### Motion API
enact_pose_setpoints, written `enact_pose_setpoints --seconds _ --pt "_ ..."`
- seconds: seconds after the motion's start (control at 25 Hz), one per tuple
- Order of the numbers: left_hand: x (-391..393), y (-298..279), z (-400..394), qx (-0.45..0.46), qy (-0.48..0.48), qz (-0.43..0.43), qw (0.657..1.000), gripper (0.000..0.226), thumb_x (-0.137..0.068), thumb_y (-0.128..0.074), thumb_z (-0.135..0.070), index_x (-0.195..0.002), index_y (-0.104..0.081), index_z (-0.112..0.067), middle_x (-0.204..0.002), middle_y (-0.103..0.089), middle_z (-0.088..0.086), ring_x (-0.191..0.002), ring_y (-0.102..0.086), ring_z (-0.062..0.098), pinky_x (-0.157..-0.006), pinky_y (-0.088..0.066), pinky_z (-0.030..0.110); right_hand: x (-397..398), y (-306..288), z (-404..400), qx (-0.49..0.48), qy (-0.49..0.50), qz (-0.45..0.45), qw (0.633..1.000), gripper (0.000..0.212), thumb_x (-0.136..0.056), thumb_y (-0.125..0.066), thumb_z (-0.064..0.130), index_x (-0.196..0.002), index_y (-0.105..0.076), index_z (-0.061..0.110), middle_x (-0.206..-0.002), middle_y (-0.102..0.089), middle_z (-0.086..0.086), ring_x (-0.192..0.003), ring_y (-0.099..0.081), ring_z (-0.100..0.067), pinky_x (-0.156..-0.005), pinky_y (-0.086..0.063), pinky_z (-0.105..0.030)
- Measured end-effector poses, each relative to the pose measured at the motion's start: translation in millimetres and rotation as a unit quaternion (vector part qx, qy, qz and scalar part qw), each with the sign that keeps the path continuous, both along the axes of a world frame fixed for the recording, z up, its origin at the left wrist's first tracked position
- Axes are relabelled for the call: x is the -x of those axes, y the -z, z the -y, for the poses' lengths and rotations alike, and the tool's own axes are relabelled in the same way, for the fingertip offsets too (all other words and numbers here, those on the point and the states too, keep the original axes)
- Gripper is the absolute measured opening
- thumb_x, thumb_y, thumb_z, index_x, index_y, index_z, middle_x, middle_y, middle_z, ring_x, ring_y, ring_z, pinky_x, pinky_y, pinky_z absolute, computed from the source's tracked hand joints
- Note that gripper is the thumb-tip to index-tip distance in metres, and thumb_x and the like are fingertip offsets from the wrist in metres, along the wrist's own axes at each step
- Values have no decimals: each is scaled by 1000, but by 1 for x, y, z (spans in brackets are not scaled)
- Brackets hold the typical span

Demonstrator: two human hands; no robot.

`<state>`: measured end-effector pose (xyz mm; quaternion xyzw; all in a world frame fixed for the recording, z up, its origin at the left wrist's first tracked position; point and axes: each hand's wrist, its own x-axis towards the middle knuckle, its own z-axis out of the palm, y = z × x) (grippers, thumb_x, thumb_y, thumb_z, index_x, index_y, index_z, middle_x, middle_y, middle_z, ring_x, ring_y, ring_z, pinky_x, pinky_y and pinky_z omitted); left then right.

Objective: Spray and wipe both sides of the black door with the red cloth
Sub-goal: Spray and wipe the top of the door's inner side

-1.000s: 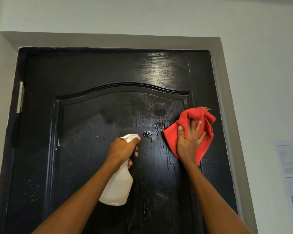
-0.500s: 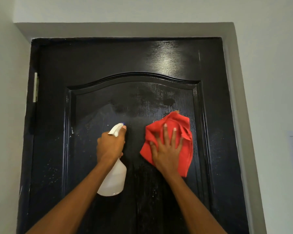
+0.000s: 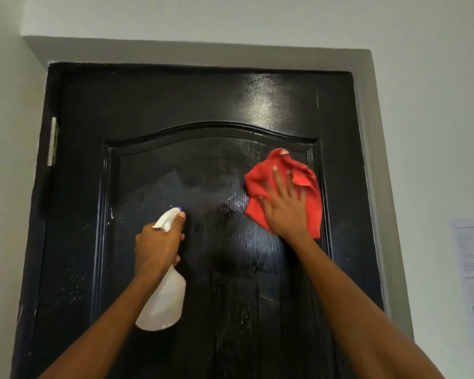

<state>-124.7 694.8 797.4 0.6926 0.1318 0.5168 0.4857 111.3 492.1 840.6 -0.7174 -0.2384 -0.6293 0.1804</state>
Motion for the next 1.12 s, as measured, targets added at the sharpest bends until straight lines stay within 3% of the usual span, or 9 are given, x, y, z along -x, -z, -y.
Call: enact_pose_setpoints --seconds 0.2,0.28,0.36,0.44,0.52,0.64,0.84,1.0,1.12 --pt "9 -30 -10 -9 7 33 999 45 -92 -62 -56 -82 -72 -13 -75 -74 6 -47 -63 26 -50 -52 32 14 -93 -22 -171 -17 -101 980 56 -105 -27 59 -159 -31 42 -172 -14 3 -157 -4 -38 -122 -1 -66" --pt "15 -40 -19 -5 -8 42 999 43 -92 -62 -56 -85 -71 -14 -77 -74 4 -47 -62 25 -50 -52 31 31 -100 -68 -88 -15 -45 995 51 -104 -33 57 -153 -41 44 -169 -25 2 -156 -12 -42 -120 -3 -69" --pt "15 -45 -23 -5 -17 52 998 42 -92 -63 -55 -83 -72 -14 -75 -74 2 -46 -62 25 -50 -52 32 42 -84 -101 77 -16 50 996 51 -102 -39 54 -150 -46 41 -167 -30 2 -153 -22 -44 -118 -13 -71" --pt "10 -44 -17 -10 4 58 998 39 -91 -64 -53 -83 -74 -16 -73 -74 3 -44 -60 26 -48 -52 32 44 -48 -100 237 -15 124 963 53 -102 -41 53 -153 -43 40 -167 -30 3 -148 -34 -40 -114 -25 -62" --pt "-1 -40 -4 -21 27 46 998 38 -91 -64 -52 -84 -74 -16 -73 -74 4 -43 -59 26 -48 -51 32 31 -30 -67 288 -26 142 947 55 -101 -42 52 -155 -40 38 -167 -29 4 -137 -47 -31 -103 -35 -49" --pt "-16 -37 14 -26 63 21 997 42 -94 -63 -51 -85 -73 -10 -75 -75 7 -44 -58 24 -47 -50 31 -1 -36 -1 150 -13 64 986 57 -103 -35 53 -158 -35 37 -169 -23 6 -142 -43 -29 -104 -40 -53" --pt "-36 -42 49 -14 119 11 993 42 -93 -65 -48 -84 -73 -7 -79 -75 14 -40 -51 21 -42 -47 28 -33 -41 82 -48 23 -60 997 59 -105 -20 51 -160 -33 31 -168 -27 1 -157 -15 -30 -123 -15 -62" --pt "-56 -29 87 -22 154 -5 988 37 -93 -66 -46 -87 -75 -11 -78 -75 13 -38 -50 21 -43 -48 31 -48 53 94 -143 60 -91 984 58 -106 -31 46 -160 -34 26 -168 -25 -8 -156 -16 -37 -123 -9 -59" --pt "-67 -8 109 -20 181 -16 983 33 -94 -66 -45 -90 -76 -14 -80 -75 13 -38 -50 19 -41 -48 30 -46 172 84 -241 57 -218 944 63 -105 -29 53 -150 -50 15 -156 -43 -24 -152 -23 -46 -120 -16 -67"
